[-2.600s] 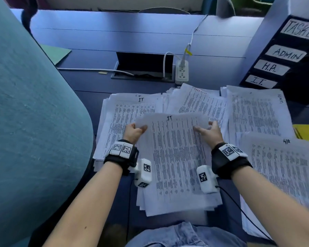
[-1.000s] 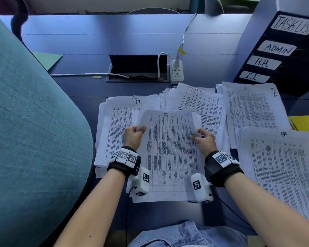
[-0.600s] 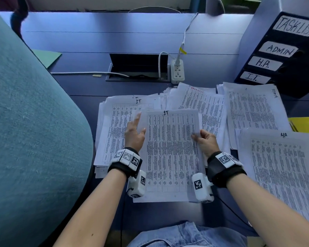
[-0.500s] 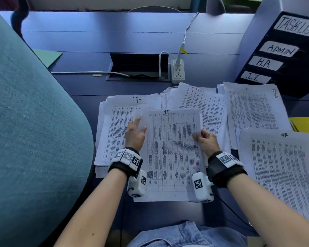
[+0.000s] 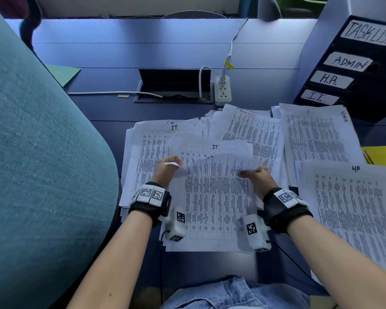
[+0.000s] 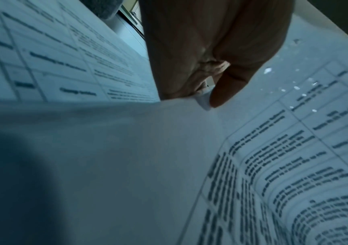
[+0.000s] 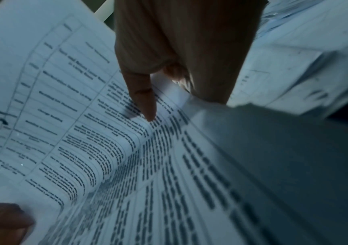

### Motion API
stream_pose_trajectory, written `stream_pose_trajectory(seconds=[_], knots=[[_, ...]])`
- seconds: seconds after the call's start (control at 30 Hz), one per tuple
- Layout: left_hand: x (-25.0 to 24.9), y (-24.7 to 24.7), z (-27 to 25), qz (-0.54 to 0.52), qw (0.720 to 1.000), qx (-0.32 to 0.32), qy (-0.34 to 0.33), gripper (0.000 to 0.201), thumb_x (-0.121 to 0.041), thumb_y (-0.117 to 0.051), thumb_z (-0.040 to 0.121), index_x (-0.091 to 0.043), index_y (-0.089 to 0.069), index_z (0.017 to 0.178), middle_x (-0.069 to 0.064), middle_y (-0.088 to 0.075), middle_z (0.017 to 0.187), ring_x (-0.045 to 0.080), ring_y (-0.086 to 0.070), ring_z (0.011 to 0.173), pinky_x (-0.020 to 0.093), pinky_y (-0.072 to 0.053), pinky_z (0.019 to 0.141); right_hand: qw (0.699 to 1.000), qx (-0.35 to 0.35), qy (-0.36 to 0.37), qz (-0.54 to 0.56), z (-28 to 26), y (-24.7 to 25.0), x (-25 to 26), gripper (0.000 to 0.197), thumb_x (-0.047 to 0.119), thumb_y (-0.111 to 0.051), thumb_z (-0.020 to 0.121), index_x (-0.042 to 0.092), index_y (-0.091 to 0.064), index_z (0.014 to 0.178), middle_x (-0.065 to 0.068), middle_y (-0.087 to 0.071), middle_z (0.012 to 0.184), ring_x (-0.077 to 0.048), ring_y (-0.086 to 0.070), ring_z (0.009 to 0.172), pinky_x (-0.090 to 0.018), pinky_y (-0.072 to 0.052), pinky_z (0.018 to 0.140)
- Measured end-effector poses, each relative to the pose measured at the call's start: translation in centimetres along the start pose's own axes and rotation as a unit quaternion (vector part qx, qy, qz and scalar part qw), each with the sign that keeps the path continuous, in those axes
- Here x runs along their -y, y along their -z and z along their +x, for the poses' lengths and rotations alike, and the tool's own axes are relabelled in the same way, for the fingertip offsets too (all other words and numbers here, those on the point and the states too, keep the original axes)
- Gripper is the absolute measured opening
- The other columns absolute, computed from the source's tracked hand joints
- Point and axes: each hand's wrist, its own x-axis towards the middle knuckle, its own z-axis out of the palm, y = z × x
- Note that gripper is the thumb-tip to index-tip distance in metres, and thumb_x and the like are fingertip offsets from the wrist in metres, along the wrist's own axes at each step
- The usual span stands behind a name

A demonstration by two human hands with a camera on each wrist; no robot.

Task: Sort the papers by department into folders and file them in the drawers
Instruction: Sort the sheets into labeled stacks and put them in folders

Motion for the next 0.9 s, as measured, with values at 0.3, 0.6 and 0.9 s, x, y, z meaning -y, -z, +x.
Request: stream_pose_trajectory(seconds=[0.3, 0.6, 0.9], knots=[[-1.9, 1.0, 0.5, 0.064, 0.997, -0.002, -0.044, 0.063, 0.013, -0.028, 0.091, -0.023, -0.028, 0.142, 0.020, -0.035, 0.142, 0.025, -0.055, 0.079, 0.020, -0.052, 0.050, 1.000, 0.011, 0.017, 0.003, 1.1, 0.7, -1.8, 0.061, -0.016, -0.039, 0.083, 0.018, -0.060, 0.038, 0.002, -0.056, 0.048, -0.003, -0.053, 0.049, -0.015, -0.042, 0.055], [-2.2, 1.2, 2.5, 0.191, 0.979, -0.064, -0.033, 0.048, -0.017, -0.071, 0.079, -0.016, -0.051, 0.123, 0.017, -0.051, 0.128, 0.031, -0.052, 0.115, 0.046, -0.047, 0.096, 0.999, 0.018, 0.015, 0.029, 1.1, 0.7, -1.7, 0.056, -0.016, -0.042, 0.081, 0.016, -0.060, 0.039, 0.002, -0.056, 0.047, -0.004, -0.053, 0.048, -0.014, -0.043, 0.052], [-1.4, 1.4, 2.6, 0.215, 0.974, 0.007, -0.073, 0.021, 0.004, -0.054, 0.086, -0.004, -0.060, 0.105, 0.011, -0.064, 0.089, 0.022, -0.062, 0.081, 0.027, -0.051, 0.064, 0.999, 0.004, -0.010, 0.032, 1.1, 0.8, -1.6, 0.048, -0.019, -0.046, 0.081, 0.012, -0.060, 0.047, 0.005, -0.058, 0.046, -0.003, -0.055, 0.047, -0.020, -0.043, 0.058]])
